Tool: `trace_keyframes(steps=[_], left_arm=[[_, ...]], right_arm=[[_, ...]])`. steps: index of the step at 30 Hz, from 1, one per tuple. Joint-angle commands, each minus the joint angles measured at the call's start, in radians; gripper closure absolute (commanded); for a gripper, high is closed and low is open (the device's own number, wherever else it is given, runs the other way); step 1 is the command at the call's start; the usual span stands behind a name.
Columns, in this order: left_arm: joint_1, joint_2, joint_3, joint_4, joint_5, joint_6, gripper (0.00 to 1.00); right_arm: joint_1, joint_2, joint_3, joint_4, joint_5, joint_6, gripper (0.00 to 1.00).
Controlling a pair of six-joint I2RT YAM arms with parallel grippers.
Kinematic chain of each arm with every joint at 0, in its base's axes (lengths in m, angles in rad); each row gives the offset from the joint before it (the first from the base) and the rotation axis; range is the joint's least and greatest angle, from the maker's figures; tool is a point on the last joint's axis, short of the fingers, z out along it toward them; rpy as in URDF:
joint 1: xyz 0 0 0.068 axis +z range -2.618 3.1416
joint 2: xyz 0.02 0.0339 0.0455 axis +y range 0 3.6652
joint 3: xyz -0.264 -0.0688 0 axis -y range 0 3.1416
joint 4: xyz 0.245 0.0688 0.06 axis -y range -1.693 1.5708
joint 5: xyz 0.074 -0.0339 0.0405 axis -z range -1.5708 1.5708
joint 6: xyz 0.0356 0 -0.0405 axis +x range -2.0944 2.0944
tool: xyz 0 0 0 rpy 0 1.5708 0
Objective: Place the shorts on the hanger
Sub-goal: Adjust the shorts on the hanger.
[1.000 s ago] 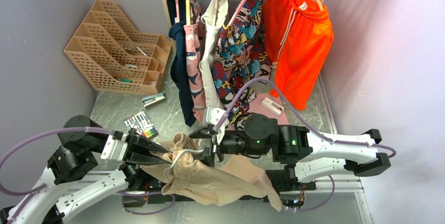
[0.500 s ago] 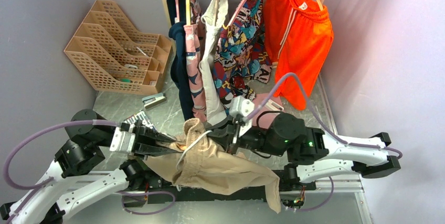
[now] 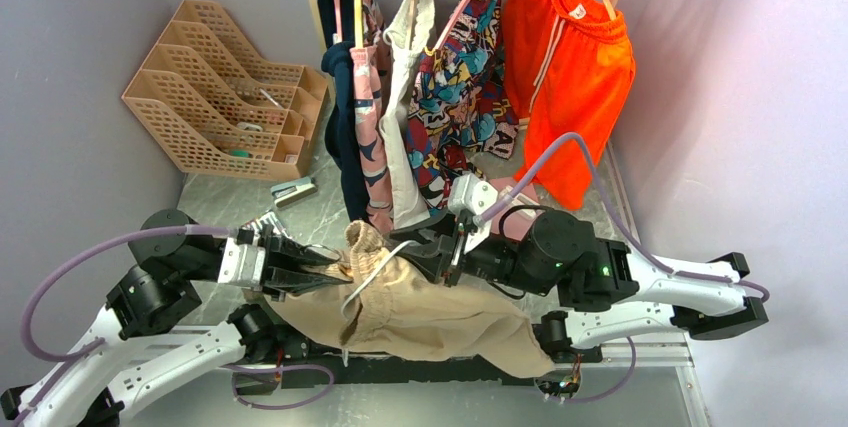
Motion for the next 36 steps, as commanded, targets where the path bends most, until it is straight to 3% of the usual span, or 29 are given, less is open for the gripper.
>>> trace_keyframes(steps=[1, 10, 20, 25, 36], left_arm=[[0.008, -0.008, 0.004, 0.044, -0.057, 0.015, 0.93], [0.008, -0.021, 0.005, 0.023, -0.114, 0.021, 0.93], [0.007, -0.006, -0.003, 0.031, -0.216, -0.006, 0.93], [0.007, -0.007, -0.018, 0.055, -0.326, -0.037, 0.93], [0.007, 0.013, -0.043, 0.159, -0.502, -0.105, 0.93]], right_arm=[[0.005, 0.002, 0.037, -0.020, 0.003, -0.006, 0.71], [0.004, -0.015, 0.048, -0.029, 0.070, -0.014, 0.89], [0.005, 0.033, 0.196, -0.076, 0.133, -0.051, 0.82], [0.005, 0.051, 0.224, -0.075, 0.062, -0.050, 1.00], [0.005, 0.128, 0.321, -0.116, -0.174, 0.005, 1.00]])
